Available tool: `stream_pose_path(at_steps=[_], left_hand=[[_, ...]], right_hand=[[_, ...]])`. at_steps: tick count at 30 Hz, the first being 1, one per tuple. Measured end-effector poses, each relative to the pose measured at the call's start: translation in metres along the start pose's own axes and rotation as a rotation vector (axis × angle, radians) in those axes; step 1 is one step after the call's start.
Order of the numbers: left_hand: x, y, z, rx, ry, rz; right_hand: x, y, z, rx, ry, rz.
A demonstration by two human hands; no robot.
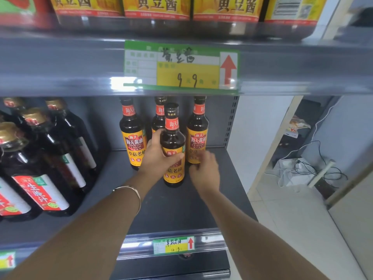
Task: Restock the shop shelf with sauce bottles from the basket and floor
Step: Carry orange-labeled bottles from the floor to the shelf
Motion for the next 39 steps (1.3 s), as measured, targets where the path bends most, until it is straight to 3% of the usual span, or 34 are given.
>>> stream_pose_path(at_steps=[2, 4, 9, 14, 19, 29, 31, 34, 36, 39], left_hand=[[0.002, -0.004, 0.001, 0.003, -0.031, 0.049], [0.005, -0.006, 0.004, 0.004, -0.051, 0.075], [0.022, -0.014, 0.013, 0.048, -0.091, -0.096], [0.043, -0.024, 0.003, -0.013, 0.029, -0.248], [0.042, -0.029, -0.020, -0.111, 0.185, -0.243], [0.052, -0.035, -0.033, -0.107, 0.125, -0.443], [0.049, -0.035, -0.035, -0.104, 0.160, -0.415], [0.037, -0.042, -0.038, -0.076, 0.230, -0.219], [0.037, -0.056, -0.032, 0.042, 0.273, -0.129], [0.058, -0.086, -0.013, 0.223, 0.272, -0.168]], right_hand=[[0.013, -0.016, -0.014, -0.085, 0.100, -0.206], [0.021, -0.027, -0.022, -0.021, 0.212, -0.278], [0.003, -0.027, -0.007, 0.042, 0.056, -0.113], [-0.018, -0.019, 0.008, 0.043, 0.072, -0.112], [-0.020, -0.018, 0.010, 0.034, 0.093, -0.127], [-0.025, -0.024, 0.006, 0.077, 0.123, -0.123], [-0.026, -0.029, 0.006, 0.095, 0.135, -0.154], [-0.038, -0.051, 0.022, 0.178, 0.024, -0.165], [-0.056, -0.074, 0.037, 0.223, -0.054, -0.065], [-0.088, -0.107, 0.055, 0.227, -0.124, 0.147]])
Point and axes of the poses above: each hand's wrist, its own y-axis towards the middle knuckle, its own x-axis out of the palm, z = x × y, the point moved 3 cm from there along y, towards the middle knuckle, and after that the axes turned 3 degrees about -x, right-handed, at the moved point
